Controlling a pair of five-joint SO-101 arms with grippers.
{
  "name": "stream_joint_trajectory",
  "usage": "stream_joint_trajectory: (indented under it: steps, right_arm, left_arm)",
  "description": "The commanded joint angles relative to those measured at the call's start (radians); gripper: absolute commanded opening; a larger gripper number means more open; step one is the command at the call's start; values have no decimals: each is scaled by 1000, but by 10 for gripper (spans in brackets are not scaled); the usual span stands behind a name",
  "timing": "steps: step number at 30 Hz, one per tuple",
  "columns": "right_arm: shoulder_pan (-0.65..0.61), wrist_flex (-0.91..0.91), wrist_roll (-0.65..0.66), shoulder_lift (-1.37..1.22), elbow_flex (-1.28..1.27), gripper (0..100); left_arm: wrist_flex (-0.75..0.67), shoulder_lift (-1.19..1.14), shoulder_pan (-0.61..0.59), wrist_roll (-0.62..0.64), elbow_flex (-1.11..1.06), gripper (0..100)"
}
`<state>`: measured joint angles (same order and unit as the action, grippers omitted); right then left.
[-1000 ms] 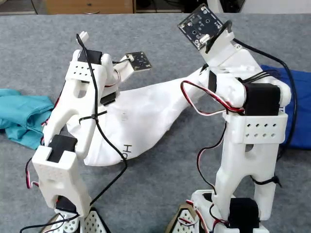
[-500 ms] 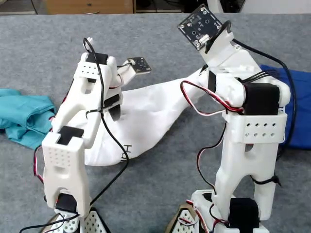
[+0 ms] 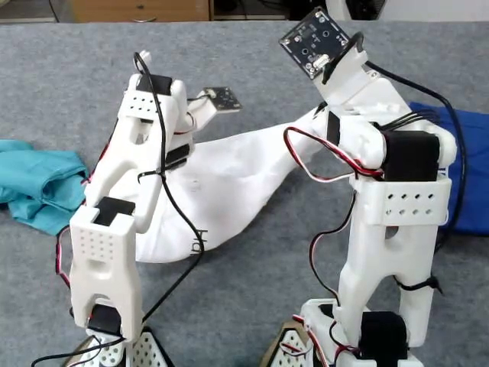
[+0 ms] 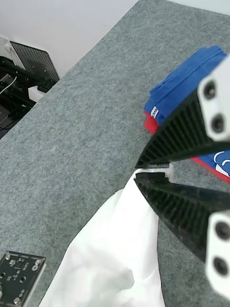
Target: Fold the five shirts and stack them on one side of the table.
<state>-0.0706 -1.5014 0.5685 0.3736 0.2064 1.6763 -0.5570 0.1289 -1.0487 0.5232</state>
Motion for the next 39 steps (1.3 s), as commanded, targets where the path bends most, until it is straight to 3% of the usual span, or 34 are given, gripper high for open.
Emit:
stream_joint_trajectory:
  steps: [1, 8, 13, 17, 22, 30, 35, 39]
  right_arm:
    - [-12, 17, -2, 5, -1, 3]
    - [-12, 17, -2, 5, -1, 3]
    - [-12, 17, -2, 4, -1, 4]
    - [-16, 21, -3, 4, -13, 4]
    - [-16, 23, -3, 4, -33, 4]
    - [-15, 26, -25, 5, -27, 3]
    - [-13, 26, -25, 13, -21, 3]
    - [-12, 17, -25, 13, 51, 3]
  left_arm:
    - [12, 8, 11, -3, 58, 23]
    - [9, -39, 17, -20, 66, 221]
    - [8, -114, 9, -28, 69, 223]
    - [-55, -162, 8, -21, 69, 170]
    - [-72, -170, 14, -21, 69, 14]
    - [-63, -157, -9, -8, 84, 18]
    - [74, -62, -28, 38, 262, 18]
    - [83, 54, -57, 127, 399, 18]
